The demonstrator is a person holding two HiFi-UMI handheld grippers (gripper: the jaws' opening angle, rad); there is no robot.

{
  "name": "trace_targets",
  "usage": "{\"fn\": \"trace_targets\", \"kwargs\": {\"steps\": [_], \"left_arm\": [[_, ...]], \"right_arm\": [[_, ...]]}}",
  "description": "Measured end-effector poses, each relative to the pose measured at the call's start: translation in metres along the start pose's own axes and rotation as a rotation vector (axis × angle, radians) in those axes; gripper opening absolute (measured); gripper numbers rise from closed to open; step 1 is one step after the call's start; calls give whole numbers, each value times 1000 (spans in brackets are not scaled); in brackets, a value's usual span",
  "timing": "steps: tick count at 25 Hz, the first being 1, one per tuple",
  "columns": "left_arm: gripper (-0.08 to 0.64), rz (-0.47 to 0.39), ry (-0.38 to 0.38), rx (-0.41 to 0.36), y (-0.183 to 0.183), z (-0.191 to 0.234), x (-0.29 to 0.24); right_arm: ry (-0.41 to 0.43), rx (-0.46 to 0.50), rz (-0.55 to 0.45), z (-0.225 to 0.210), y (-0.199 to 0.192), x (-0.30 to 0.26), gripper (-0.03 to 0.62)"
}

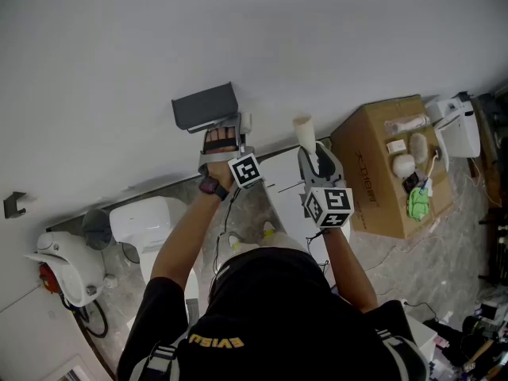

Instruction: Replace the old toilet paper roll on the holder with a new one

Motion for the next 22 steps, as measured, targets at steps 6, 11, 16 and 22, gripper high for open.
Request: {"fn": "trace_targets", "kwargs": {"steps": [6,11,16,22], "left_arm": [[261,50,39,-14,-12,5,-3],[259,91,44,-14,-33,2,0],[259,110,49,-3,-45,3,4],[259,122,58,-12,-57,0,8]], "right_arm": [[2,4,-1,2,2,1,154],[9,5,-1,3,2,-1,154],[33,9,1,13,3,-9,153],[61,22,1,23,6,-16,153]]}}
Point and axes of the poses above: the fingertips, and each gripper's own axes: x backward along the fingers, z to its left, y out of its top, the point moved 4 cm from there along x, backward along the fingers
